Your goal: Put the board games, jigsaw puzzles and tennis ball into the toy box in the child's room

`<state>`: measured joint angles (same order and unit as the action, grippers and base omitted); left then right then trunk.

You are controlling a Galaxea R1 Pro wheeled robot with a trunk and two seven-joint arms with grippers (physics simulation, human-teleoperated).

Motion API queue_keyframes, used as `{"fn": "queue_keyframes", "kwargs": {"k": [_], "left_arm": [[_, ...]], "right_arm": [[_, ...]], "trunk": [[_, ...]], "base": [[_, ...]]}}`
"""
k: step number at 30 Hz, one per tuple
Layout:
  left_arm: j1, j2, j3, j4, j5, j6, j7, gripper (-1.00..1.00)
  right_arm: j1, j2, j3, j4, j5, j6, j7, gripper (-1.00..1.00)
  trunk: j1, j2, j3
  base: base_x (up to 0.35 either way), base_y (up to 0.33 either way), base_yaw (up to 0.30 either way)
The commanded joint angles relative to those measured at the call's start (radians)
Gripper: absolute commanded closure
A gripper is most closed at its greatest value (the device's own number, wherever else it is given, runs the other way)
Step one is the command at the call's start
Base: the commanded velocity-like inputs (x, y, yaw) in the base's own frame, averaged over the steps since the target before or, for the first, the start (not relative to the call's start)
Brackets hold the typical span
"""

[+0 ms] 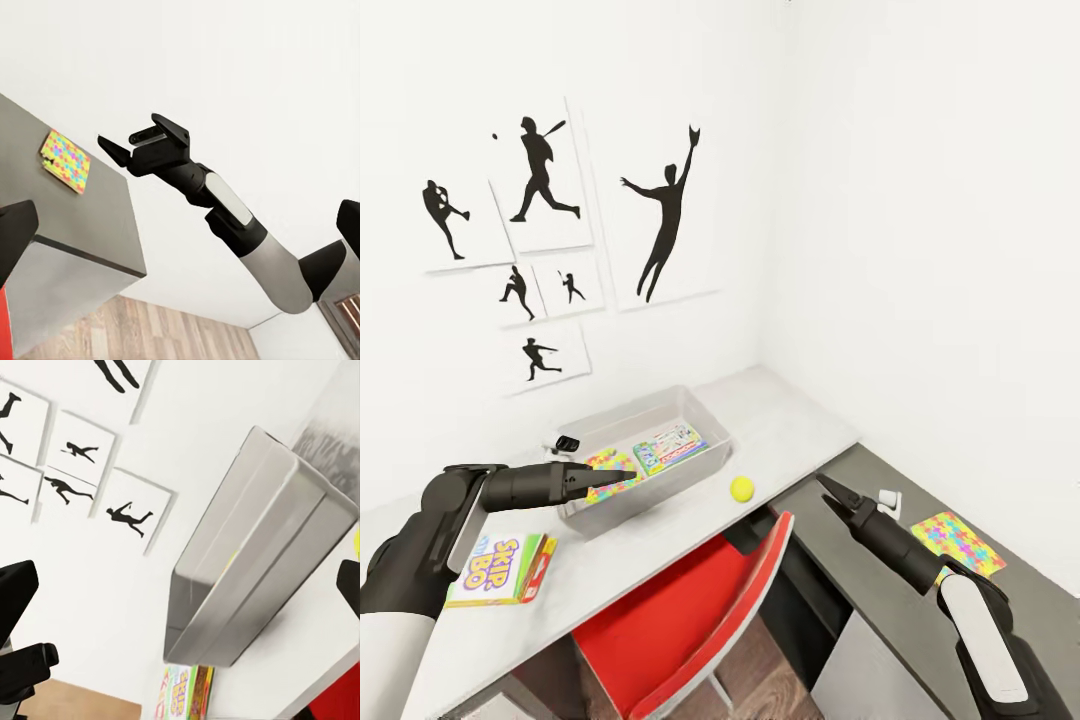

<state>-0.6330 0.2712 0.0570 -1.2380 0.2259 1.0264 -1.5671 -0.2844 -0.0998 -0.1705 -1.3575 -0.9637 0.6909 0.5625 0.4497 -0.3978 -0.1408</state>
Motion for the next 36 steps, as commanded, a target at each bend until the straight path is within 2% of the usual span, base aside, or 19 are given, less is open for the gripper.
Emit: {"fn": "queue_keyframes", "kwargs": {"k": [1, 10, 29, 31, 36], "left_arm": [[-0.001, 0.0, 0.0, 0.0, 0.0, 0.011, -0.004, -1.0], [-0.001, 0.0, 0.0, 0.0, 0.0, 0.011, -0.004, -1.0], [-0.001, 0.0, 0.0, 0.001, -0.002, 0.013, -0.004, -1.0], [-0.001, 0.0, 0.0, 0.002, -0.002, 0.014, -0.004, -1.0], [-0.001, 0.0, -0.001, 0.002, -0.002, 0.017, -0.004, -1.0]], "right_arm": [[-0.001, 0.0, -0.001, 0.0, -0.004, 0.007, 0.0, -1.0], [-0.001, 0.0, -0.001, 0.002, -0.003, 0.007, 0.017, -1.0], [-0.001, -0.001, -0.004, 0.013, -0.004, 0.008, 0.038, -1.0], [-0.001, -0.001, -0.008, 0.013, -0.004, 0.008, 0.039, -1.0], [0.0, -0.001, -0.051, 0.014, -0.005, 0.011, 0.041, -1.0]], "trunk": [[0.0, -0.002, -0.002], [0.0, -0.002, -0.002], [0.0, -0.002, -0.001], [0.0, -0.002, 0.0], [0.0, -0.002, 0.002]], "base": [[-0.164, 0.0, -0.057], [-0.143, 0.0, -0.211], [-0.012, 0.0, -0.276], [0.0, 0.0, -0.278], [0.0, 0.0, -0.278]]}}
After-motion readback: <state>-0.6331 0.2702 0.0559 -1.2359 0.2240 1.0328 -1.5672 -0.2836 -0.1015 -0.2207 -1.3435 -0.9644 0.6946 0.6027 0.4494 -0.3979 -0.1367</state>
